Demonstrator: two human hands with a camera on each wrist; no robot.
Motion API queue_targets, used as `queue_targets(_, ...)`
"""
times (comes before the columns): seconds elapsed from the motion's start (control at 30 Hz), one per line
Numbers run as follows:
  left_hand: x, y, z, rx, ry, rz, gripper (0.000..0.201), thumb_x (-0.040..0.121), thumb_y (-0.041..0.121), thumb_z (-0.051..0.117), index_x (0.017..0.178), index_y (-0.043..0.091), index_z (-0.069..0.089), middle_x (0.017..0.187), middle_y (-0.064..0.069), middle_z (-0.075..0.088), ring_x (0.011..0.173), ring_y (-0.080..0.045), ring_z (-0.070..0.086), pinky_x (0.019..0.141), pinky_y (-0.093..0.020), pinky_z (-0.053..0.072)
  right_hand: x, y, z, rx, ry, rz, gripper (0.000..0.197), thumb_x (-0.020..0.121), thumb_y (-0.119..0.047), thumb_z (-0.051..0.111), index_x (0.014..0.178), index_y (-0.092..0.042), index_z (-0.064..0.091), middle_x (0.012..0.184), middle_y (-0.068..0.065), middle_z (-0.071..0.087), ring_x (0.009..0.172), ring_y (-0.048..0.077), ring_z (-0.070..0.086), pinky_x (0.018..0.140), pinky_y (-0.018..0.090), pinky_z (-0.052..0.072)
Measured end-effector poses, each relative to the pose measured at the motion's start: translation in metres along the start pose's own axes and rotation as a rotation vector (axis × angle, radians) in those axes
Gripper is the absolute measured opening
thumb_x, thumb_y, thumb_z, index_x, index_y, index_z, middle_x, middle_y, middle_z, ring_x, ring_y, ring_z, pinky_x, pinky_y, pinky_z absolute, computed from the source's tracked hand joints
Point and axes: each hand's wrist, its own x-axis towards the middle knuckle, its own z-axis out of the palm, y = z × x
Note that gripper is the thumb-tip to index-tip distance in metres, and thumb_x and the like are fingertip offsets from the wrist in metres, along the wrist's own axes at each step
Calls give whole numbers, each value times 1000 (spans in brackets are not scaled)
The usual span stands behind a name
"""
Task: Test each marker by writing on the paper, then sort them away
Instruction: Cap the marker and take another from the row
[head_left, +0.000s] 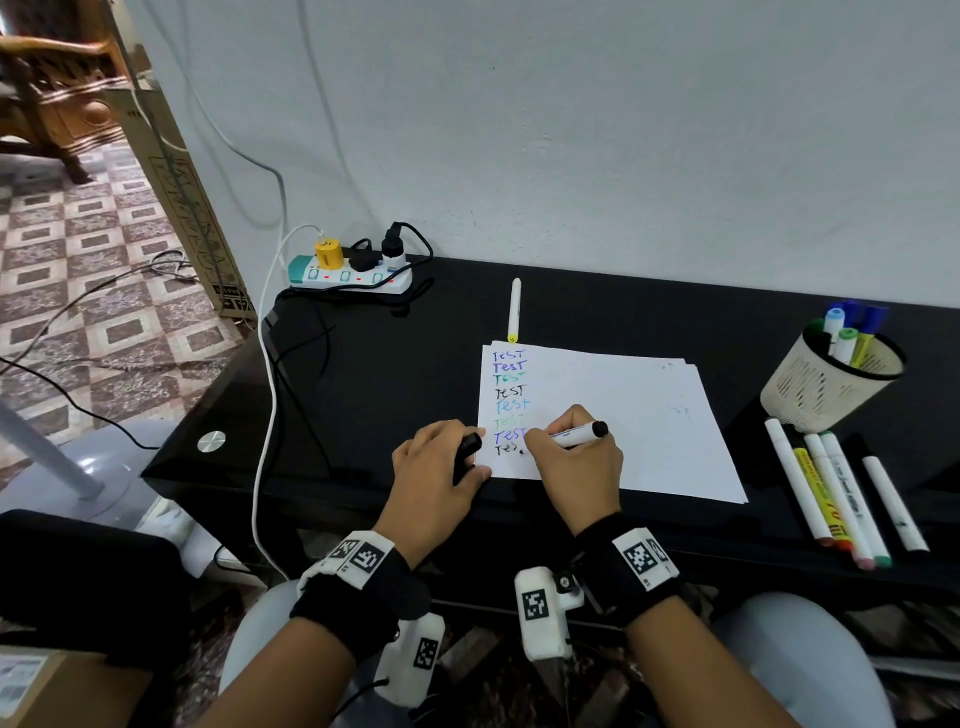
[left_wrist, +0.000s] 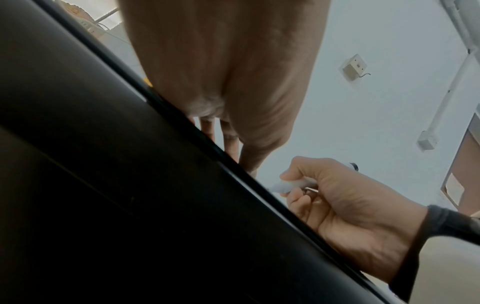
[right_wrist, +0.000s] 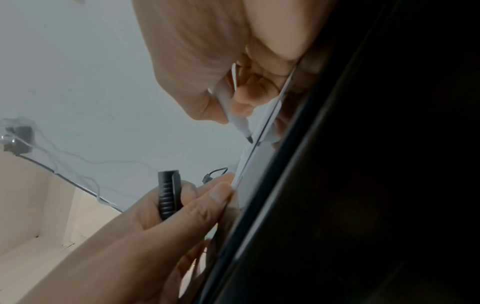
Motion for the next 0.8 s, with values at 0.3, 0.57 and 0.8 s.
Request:
queue_targets(0.3, 0, 0, 0, -23, -2, -2, 33, 89, 30, 66, 120, 30, 56, 103, 20, 56, 122, 9, 30, 102, -24, 12, 3, 4, 1, 71, 71, 32, 13, 83, -22, 72, 79, -14, 62, 74, -2, 72, 67, 16, 72, 61, 24, 48)
queue_targets(0.57, 1, -1, 0, -10, -10, -8, 31, 88, 32, 65, 118, 31, 56, 105, 18, 56, 129, 1, 35, 105, -27, 15, 7, 3, -15, 229, -104, 97, 6, 82, -12, 75, 85, -14, 70, 78, 1, 74, 67, 12, 70, 74, 35, 58)
queue_targets(0.8, 1, 3, -2, 11, -4, -8, 31, 88, 30, 66, 118, 28, 57, 105, 21, 55, 129, 1, 34, 103, -26, 14, 1, 0, -15, 68, -123, -19, 11, 73, -29, 68, 74, -18, 65, 72, -2, 73, 72, 17, 72, 77, 42, 61)
